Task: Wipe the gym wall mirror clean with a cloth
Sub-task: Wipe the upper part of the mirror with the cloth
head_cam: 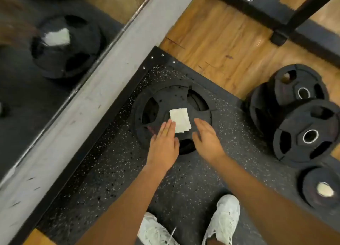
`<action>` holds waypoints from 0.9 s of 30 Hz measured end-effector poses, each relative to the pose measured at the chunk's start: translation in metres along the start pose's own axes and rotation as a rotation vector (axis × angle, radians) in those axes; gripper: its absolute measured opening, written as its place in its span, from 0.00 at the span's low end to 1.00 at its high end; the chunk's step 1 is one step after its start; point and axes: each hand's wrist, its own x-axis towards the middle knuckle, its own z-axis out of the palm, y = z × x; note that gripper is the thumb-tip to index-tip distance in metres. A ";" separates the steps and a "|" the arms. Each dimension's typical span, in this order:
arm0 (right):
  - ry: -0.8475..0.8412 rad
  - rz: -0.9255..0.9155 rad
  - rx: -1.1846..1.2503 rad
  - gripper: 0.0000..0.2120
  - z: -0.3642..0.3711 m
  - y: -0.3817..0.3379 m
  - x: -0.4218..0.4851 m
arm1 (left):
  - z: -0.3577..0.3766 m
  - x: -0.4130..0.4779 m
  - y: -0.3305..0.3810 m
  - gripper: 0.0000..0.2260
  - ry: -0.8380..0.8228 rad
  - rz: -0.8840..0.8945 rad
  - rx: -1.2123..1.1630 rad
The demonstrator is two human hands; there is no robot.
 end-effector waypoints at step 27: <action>0.070 -0.132 -0.132 0.26 -0.031 -0.012 0.011 | -0.017 0.025 -0.010 0.35 0.271 0.208 0.018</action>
